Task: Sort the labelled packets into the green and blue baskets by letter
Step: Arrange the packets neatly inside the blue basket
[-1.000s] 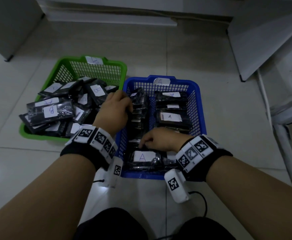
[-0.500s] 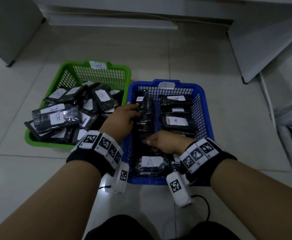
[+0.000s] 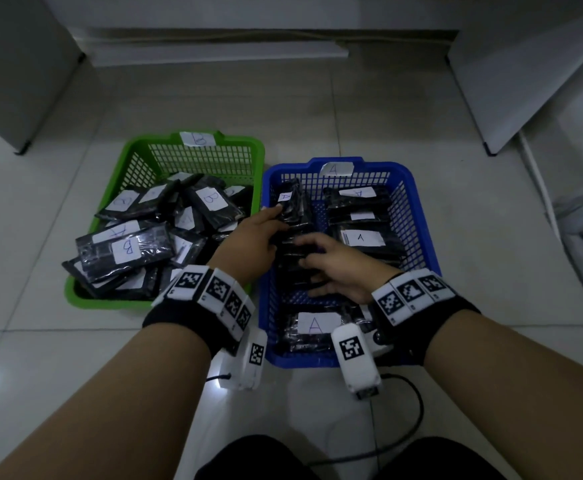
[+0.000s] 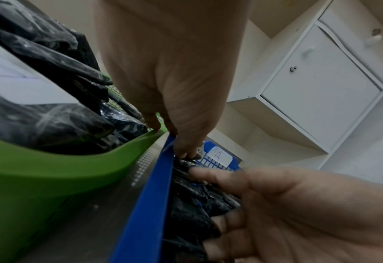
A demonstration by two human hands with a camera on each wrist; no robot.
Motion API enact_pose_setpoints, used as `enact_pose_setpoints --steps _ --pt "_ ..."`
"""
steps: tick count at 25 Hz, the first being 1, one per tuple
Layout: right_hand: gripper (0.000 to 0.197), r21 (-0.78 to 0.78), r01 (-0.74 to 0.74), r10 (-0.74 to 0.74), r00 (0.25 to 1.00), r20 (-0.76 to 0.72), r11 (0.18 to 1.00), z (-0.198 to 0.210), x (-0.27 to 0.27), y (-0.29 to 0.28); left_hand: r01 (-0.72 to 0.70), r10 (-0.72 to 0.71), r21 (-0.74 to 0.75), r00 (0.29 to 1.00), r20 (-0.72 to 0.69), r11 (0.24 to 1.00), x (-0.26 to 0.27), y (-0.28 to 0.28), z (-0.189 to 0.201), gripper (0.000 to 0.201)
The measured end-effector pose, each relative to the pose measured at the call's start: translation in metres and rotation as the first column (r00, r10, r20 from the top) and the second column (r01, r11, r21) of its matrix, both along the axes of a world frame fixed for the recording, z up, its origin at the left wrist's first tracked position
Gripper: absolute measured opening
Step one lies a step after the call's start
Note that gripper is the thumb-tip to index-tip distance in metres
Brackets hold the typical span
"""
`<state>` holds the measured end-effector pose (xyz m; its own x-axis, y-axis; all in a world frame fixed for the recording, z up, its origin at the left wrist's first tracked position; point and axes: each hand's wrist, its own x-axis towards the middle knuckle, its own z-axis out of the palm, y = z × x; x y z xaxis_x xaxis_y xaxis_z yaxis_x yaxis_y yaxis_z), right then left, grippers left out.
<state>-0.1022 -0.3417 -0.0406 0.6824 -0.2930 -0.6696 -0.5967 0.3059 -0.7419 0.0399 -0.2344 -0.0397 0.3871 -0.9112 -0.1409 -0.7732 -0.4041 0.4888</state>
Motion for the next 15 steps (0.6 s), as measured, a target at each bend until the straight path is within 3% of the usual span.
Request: enact_pose_setpoints --steps 2,4,7,11,15 --pt "0.031 0.015 0.014 -0.015 1.0 0.005 1.0 -0.004 0.008 0.004 0.021 -0.021 -0.016 1.0 0.01 1.0 0.0 0.001 -0.003 0.044" --pt "0.032 0.053 0.159 -0.161 0.987 0.029 0.986 -0.011 0.016 0.009 0.048 -0.048 0.003 0.997 0.054 0.999 -0.001 0.0 -0.005 0.041" --pt "0.029 -0.051 0.281 -0.277 0.958 0.076 0.958 -0.017 0.015 0.009 0.059 -0.07 0.092 0.99 0.126 0.994 -0.004 -0.001 -0.001 0.041" --pt "0.022 -0.181 0.184 -0.175 0.982 0.064 0.966 -0.008 -0.009 0.015 0.046 -0.113 0.285 0.968 0.224 0.957 -0.013 -0.006 0.003 0.033" --pt "0.019 -0.23 0.026 -0.05 0.993 -0.103 0.973 0.01 -0.022 0.014 -0.002 -0.096 0.325 0.954 0.284 0.946 -0.025 -0.01 0.002 0.035"
